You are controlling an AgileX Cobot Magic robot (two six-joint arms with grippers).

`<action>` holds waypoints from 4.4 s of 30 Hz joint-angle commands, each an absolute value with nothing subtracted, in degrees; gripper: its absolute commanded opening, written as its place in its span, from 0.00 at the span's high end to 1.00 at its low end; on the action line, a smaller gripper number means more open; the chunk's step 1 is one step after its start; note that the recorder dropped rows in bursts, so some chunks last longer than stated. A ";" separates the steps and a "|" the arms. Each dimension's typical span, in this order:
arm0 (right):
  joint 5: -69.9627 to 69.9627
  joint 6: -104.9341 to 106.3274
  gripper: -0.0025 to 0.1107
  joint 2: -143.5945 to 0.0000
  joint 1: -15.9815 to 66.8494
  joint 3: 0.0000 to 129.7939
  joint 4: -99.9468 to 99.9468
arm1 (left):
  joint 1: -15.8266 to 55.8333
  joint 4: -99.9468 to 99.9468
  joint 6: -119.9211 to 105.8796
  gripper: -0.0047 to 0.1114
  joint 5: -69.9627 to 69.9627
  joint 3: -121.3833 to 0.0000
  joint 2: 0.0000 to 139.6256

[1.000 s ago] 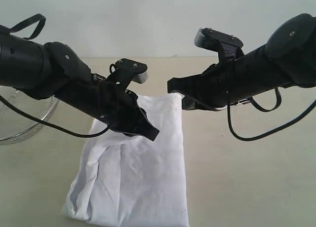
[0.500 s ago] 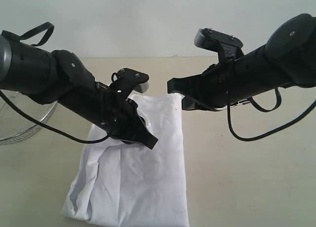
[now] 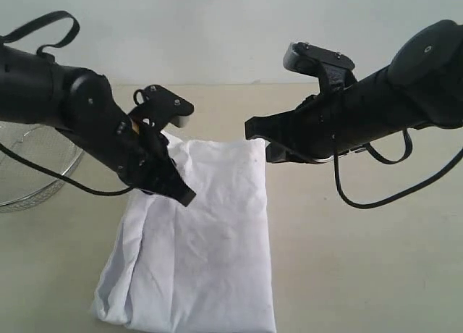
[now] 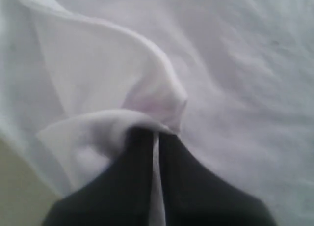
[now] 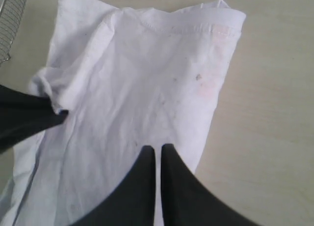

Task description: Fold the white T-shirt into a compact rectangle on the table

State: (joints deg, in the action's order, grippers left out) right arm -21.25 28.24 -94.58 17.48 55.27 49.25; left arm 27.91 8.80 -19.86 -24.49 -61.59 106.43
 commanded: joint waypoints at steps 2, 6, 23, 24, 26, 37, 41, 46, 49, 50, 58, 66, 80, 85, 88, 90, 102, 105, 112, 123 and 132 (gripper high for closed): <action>-21.21 28.89 0.98 -93.91 17.13 54.94 48.88 | 25.18 -1.47 -9.90 0.92 -24.54 -61.84 101.53; -21.21 28.89 0.98 -93.91 17.13 54.94 48.88 | 23.10 -2.99 -8.52 0.92 -26.37 -61.84 99.26; -24.74 23.47 0.37 -98.69 17.03 54.94 44.99 | 22.56 1.19 -8.64 0.92 -30.11 -61.84 93.33; -24.86 23.47 0.39 -99.82 17.03 54.94 44.99 | 22.64 2.43 -9.71 0.92 -29.58 -61.84 93.28; -24.86 23.21 0.46 -102.04 17.03 54.94 45.67 | 23.05 3.26 -12.79 0.92 -29.46 -61.84 93.84; -25.02 24.35 0.52 -104.54 17.15 54.94 46.71 | 24.02 8.72 -15.51 0.92 -29.35 -61.84 100.20; -25.16 25.72 0.52 -106.10 17.15 54.94 49.41 | 24.25 8.60 -15.66 0.92 -27.83 -61.84 101.94; -25.64 29.37 0.52 -107.93 17.15 54.94 53.76 | 24.25 7.89 -15.66 0.92 -27.60 -61.84 102.93; -26.85 31.53 0.52 -108.28 17.15 54.94 57.72 | 24.25 6.83 -15.91 0.92 -27.31 -61.84 102.93; -27.49 32.88 0.52 -108.57 17.15 54.94 59.54 | 24.25 5.88 -15.91 0.92 -27.18 -61.84 102.93; -29.22 35.90 0.52 -111.50 17.15 54.94 65.43 | 24.25 1.63 -15.91 0.92 -27.43 -61.84 103.30; -30.22 40.18 0.52 -112.54 17.15 54.94 69.90 | 24.25 -0.67 -15.71 0.92 -28.70 -61.84 107.15; -30.42 45.64 0.52 -112.54 17.15 54.94 75.39 | 24.25 -0.67 -15.26 0.92 -25.48 -61.84 111.27; -31.02 49.11 0.52 -112.54 17.37 54.94 80.17 | 24.25 -0.56 -15.01 0.92 -25.21 -61.84 111.81; -29.91 49.98 0.52 -112.65 18.83 54.94 80.93 | 24.25 -0.43 -15.01 0.92 -25.22 -61.84 111.81; -28.21 51.11 0.52 -112.65 20.67 55.16 81.88 | 24.25 0.00 -15.01 0.92 -25.32 -61.84 111.81; -23.36 51.53 0.98 -112.65 21.80 56.02 82.30 | 24.68 1.10 -15.01 0.92 -25.93 -61.84 111.81; -22.22 51.95 0.98 -112.65 21.80 56.02 81.29 | 24.68 1.28 -15.01 0.92 -26.59 -61.84 111.81; -25.34 51.56 0.98 -112.65 18.57 56.02 80.42 | 24.68 1.70 -12.81 0.92 -27.51 -61.84 108.36; -35.53 53.42 0.98 -112.65 1.50 56.39 75.08 | 24.68 7.10 -10.68 0.92 -31.21 -61.84 90.79; -42.80 42.42 0.98 -112.65 -11.19 69.65 56.07 | 24.68 12.48 -10.44 0.92 -40.97 -61.84 75.23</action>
State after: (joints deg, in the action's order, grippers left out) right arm -41.47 44.85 -112.97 -9.65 67.09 59.46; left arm 24.39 11.53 -11.08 -38.80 -61.68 77.57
